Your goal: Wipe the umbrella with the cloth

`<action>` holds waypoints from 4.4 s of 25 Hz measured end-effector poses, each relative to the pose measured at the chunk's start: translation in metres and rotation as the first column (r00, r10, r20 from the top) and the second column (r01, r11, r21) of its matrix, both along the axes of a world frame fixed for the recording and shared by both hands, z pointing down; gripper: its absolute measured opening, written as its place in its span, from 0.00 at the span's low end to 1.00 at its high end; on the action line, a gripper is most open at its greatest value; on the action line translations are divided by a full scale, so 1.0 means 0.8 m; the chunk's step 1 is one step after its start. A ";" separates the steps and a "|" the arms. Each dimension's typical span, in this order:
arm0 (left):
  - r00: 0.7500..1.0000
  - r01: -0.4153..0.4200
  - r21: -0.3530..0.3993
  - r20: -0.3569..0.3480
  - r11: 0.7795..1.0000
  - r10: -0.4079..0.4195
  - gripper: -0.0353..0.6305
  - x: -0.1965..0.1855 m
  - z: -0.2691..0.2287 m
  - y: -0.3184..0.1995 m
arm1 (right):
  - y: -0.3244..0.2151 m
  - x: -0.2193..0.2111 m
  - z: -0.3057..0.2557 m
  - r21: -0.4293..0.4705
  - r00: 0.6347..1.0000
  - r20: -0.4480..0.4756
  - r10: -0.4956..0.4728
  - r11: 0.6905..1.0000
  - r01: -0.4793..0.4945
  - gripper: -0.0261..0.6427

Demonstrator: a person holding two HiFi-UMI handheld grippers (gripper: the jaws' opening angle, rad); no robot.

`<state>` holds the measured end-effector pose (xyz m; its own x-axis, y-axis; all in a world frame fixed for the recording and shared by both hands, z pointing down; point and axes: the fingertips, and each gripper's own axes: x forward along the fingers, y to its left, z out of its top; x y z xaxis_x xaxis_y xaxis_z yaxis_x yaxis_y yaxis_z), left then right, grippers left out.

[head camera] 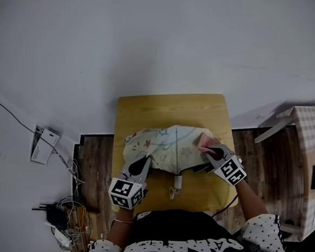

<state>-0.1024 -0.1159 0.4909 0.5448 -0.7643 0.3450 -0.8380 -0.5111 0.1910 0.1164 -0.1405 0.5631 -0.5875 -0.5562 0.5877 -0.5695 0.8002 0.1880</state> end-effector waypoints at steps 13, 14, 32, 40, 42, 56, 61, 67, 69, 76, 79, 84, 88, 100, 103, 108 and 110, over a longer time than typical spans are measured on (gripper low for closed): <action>0.999 0.002 0.000 0.032 1.000 -0.002 0.06 -0.006 0.006 -0.002 | 0.080 -0.017 0.030 -0.122 0.998 0.043 -0.051 0.991 0.056 0.09; 0.999 0.004 -0.002 0.035 1.000 -0.004 0.06 -0.007 0.007 -0.002 | 0.085 -0.018 0.032 -0.130 0.997 0.043 -0.057 0.990 0.062 0.09; 0.998 0.026 0.194 0.057 0.981 -0.038 0.16 -0.004 -0.084 0.016 | 0.047 0.060 -0.113 -0.010 0.822 0.502 0.269 0.952 -0.305 0.09; 0.951 -0.310 0.313 0.112 0.898 0.289 0.16 0.174 -0.115 0.027 | 0.068 0.107 -0.132 -0.006 0.758 0.549 0.352 0.909 -0.418 0.09; 0.921 -0.390 0.296 0.133 0.872 0.367 0.19 0.218 -0.098 0.032 | 0.078 0.115 -0.139 -0.003 0.746 0.558 0.363 0.900 -0.436 0.09; 0.675 -0.660 0.051 0.479 0.750 0.561 0.29 0.347 0.082 0.029 | 0.169 0.179 -0.148 -0.039 0.671 0.539 0.509 0.811 -0.584 0.09; 0.656 -0.652 0.010 0.509 0.758 0.557 0.29 0.356 0.106 0.017 | 0.191 0.193 -0.143 -0.054 0.644 0.525 0.556 0.778 -0.627 0.09; 0.648 -0.631 -0.027 0.530 0.775 0.546 0.21 0.352 0.122 0.011 | 0.209 0.199 -0.136 -0.050 0.640 0.489 0.592 0.752 -0.657 0.09; 0.653 -0.627 -0.013 0.537 0.779 0.535 0.08 0.349 0.116 0.011 | 0.213 0.202 -0.137 -0.056 0.629 0.495 0.600 0.744 -0.666 0.09; 0.739 -0.572 0.067 0.474 0.818 0.478 0.06 0.326 0.077 0.007 | 0.202 0.192 -0.137 -0.054 0.635 0.506 0.583 0.757 -0.652 0.09; 0.787 -0.528 0.089 0.426 0.845 0.447 0.06 0.305 0.056 0.007 | 0.192 0.184 -0.138 -0.047 0.644 0.519 0.563 0.771 -0.635 0.09; 0.856 -0.444 0.122 0.349 0.888 0.381 0.06 0.258 0.020 0.000 | 0.168 0.159 -0.137 -0.042 0.672 0.535 0.512 0.810 -0.584 0.09; 0.898 -0.374 0.161 0.311 0.913 0.313 0.06 0.220 -0.006 -0.001 | 0.150 0.134 -0.136 -0.043 0.703 0.539 0.464 0.849 -0.527 0.09; 0.972 -0.167 0.137 0.192 0.976 0.139 0.06 0.098 -0.011 -0.002 | 0.078 0.038 -0.140 -0.027 0.775 0.556 0.299 0.939 -0.342 0.09; 0.980 -0.113 0.092 0.176 0.989 0.096 0.06 0.072 0.005 -0.001 | 0.059 0.013 -0.140 -0.018 0.800 0.544 0.254 0.956 -0.292 0.09; 0.982 -0.076 0.047 0.179 0.996 0.066 0.06 0.046 0.031 0.006 | 0.023 -0.026 -0.140 0.008 0.845 0.508 0.167 0.980 -0.199 0.09; 0.981 -0.079 0.028 0.179 0.996 0.073 0.06 0.043 0.040 0.009 | 0.007 -0.041 -0.138 0.022 0.863 0.486 0.139 0.985 -0.171 0.09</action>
<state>-0.0676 -0.1086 0.5225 0.5345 -0.7363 0.4149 -0.8154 -0.5785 0.0238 0.0834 -0.1353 0.4523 -0.6918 -0.6891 0.2156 -0.7173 0.6902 -0.0955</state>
